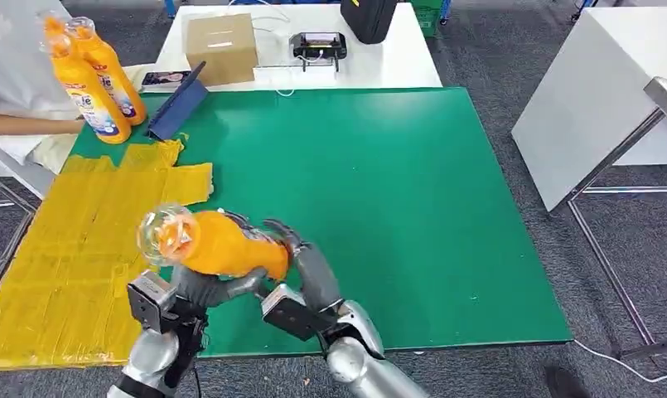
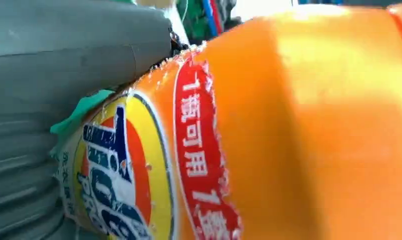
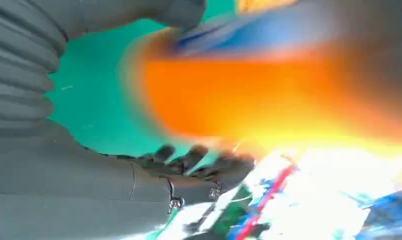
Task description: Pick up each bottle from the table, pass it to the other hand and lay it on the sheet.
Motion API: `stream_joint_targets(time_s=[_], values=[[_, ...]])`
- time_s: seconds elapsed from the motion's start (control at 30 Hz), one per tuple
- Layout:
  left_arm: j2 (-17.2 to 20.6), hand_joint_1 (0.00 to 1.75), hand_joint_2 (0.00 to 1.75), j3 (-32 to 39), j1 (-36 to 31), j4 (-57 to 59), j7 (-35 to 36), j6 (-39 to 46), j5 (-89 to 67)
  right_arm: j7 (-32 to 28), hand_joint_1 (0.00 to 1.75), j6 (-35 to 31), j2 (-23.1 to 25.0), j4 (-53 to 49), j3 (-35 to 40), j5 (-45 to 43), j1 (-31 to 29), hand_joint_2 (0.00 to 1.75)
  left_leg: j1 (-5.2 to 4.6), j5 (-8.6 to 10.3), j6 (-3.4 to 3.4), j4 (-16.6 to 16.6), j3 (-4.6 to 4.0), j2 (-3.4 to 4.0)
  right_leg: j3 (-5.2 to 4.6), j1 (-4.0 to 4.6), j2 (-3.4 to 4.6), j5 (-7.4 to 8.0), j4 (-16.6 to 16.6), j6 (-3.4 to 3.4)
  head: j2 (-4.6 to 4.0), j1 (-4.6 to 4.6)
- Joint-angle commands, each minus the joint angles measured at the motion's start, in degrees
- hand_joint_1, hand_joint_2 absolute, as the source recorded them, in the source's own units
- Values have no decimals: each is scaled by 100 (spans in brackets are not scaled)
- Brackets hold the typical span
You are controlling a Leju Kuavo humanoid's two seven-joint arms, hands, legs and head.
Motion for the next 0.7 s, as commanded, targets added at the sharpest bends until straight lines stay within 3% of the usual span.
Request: stream_joint_targets(time_s=[0.03,0.07,0.1,0.17,0.2,0.23,0.27,0.3,0.33,0.37,0.4,0.47,0.53,0.57,0.63,0.7], values=[[5,175,175,354,-351,-38,22,805,-322,-451,0,-370,-379,-1649,-1228,-573,763,0,5,-10,-4,7,11,-23,19,1,6,-12,3,-5,0,2],[96,175,175,465,-452,103,48,1798,-1480,-630,0,-541,-500,-2322,-1375,-469,985,0,4,-4,-3,2,1,-19,7,2,0,-5,0,-3,0,4],[87,175,175,542,-551,270,166,2199,-1981,-649,0,-547,-642,-2806,-1410,-367,1145,0,6,-12,-5,8,11,-30,20,3,-2,-16,4,-7,0,-2],[124,175,175,631,-654,432,129,2191,-1940,-417,0,-431,-739,-3211,-1457,-280,1295,0,1,-1,-4,4,-1,-41,8,-1,-22,-11,2,-4,0,0],[130,175,175,707,-709,617,427,2352,-2351,-592,0,-516,-748,-3352,-1485,-172,1348,0,0,-2,-4,2,0,-33,8,-1,-18,-7,0,-3,0,0],[219,175,175,783,-880,1037,934,2909,-3642,-771,0,-587,-799,-3669,-1535,-208,1483,0,4,-9,-6,5,12,-38,22,1,-13,-15,1,-6,0,2],[226,175,175,853,-964,1194,905,2895,-3622,-743,0,-568,-845,-3872,-1555,-217,1571,0,1,-5,-5,-1,10,-34,19,-1,-13,-10,-2,-5,0,0],[319,175,175,932,-1133,1609,1424,3131,-4954,-850,0,-600,-881,-4080,-1581,-239,1644,0,5,-12,-8,2,23,-41,34,1,-11,-18,-1,-9,0,-2],[334,175,175,952,-1318,1944,1797,3239,-5851,-910,0,-639,-936,-4300,-1606,-251,1728,175,2,-7,-6,1,15,-43,26,0,-17,-14,-1,-7,0,2],[481,175,175,1029,-1680,2686,3050,3178,-8453,-962,0,-540,-1035,-4542,-1597,-393,1745,175,-2,-1,-4,-3,10,-41,18,-4,-23,-10,-1,-5,0,2],[932,175,175,338,-2096,3319,3699,2897,-8725,-980,0,-527,-1044,-4661,-1638,-434,1745,175,4,-4,-7,-1,17,-50,28,0,-24,-15,-1,-9,0,-2],[841,175,175,199,-2386,3995,3802,3241,-8725,-928,0,-481,-1032,-4717,-1672,-439,1717,175,-3,5,-4,-4,9,-49,16,-5,-33,-9,1,-5,0,2],[990,175,175,-308,-2831,4747,4452,2211,-8725,-980,0,-412,-1006,-4671,-1649,-480,1603,175,0,4,-4,-3,14,-44,23,-3,-23,-7,-3,-6,0,6],[1095,175,175,-743,-3243,5470,4861,2102,-8725,-883,0,-167,-1037,-4622,-1595,-637,1481,175,6,0,-7,0,24,-43,33,1,-14,-10,-1,-10,0,-2],[1211,175,175,-721,-3752,6583,4945,1756,-8725,-706,0,242,-1029,-4439,-1587,-987,1271,175,8,-4,-10,4,25,-32,28,3,-9,-1,3,-20,0,-4],[1329,175,175,-593,-3908,6983,4842,1557,-8693,-732,0,364,-1010,-4358,-1626,-1153,1211,175,2,9,-5,-2,12,6,3,2,4,16,-1,-21,0,2]])
